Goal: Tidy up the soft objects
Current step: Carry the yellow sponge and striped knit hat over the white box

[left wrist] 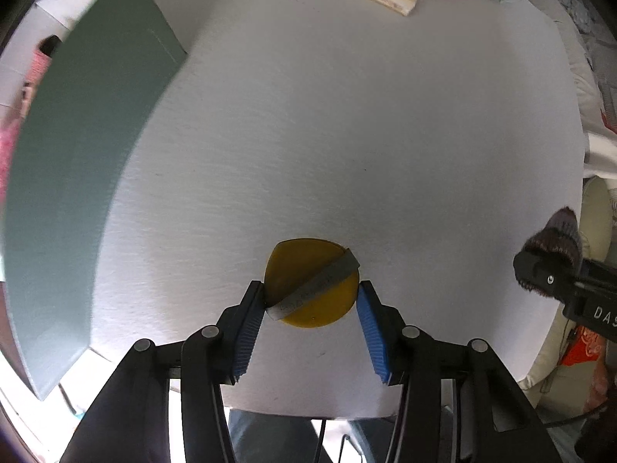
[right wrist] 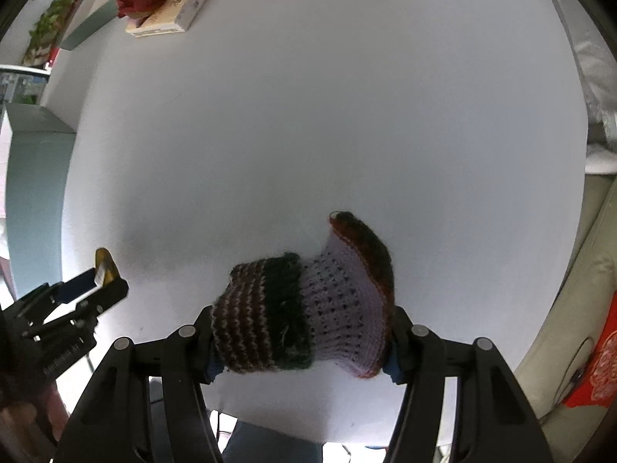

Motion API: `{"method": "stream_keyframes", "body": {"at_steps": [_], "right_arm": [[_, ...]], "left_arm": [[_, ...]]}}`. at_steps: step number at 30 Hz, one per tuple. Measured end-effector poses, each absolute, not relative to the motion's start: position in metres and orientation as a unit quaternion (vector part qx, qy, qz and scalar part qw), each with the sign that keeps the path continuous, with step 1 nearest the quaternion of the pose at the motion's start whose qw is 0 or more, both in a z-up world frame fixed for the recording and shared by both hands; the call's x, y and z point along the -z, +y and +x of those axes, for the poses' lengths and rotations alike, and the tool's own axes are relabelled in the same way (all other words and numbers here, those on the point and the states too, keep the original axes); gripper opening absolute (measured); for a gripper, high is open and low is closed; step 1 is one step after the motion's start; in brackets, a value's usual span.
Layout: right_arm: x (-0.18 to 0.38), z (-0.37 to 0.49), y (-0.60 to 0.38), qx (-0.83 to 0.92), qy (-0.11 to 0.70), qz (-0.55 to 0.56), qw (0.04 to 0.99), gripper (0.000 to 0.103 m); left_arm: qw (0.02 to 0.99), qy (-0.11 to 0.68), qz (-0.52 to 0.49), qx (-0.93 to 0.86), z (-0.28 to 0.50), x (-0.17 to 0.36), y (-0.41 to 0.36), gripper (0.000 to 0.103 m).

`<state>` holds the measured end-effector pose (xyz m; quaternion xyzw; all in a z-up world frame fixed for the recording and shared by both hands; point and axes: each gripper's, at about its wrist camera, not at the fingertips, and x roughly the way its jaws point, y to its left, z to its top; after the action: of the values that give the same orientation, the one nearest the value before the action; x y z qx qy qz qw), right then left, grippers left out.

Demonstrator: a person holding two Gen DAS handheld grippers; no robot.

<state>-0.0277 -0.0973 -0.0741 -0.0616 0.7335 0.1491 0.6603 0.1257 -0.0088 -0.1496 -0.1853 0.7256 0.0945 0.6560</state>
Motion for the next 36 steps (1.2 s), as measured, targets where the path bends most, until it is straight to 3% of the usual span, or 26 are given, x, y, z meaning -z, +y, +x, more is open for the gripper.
{"method": "stream_keyframes", "body": {"at_steps": [13, 21, 36], "right_arm": [[0.084, -0.010, -0.101, -0.160, 0.735, -0.013, 0.659, 0.065], [0.087, 0.012, -0.102, -0.143, 0.721, 0.015, 0.678, 0.065], [0.080, -0.022, -0.084, -0.084, 0.715, 0.037, 0.693, 0.065]], "left_arm": [[0.710, 0.696, -0.096, -0.048, 0.133, 0.084, -0.021, 0.050], [0.723, 0.687, -0.071, -0.014, 0.117, 0.076, 0.002, 0.050], [0.762, 0.644, -0.014, 0.066, 0.083, 0.047, 0.024, 0.050]]}}
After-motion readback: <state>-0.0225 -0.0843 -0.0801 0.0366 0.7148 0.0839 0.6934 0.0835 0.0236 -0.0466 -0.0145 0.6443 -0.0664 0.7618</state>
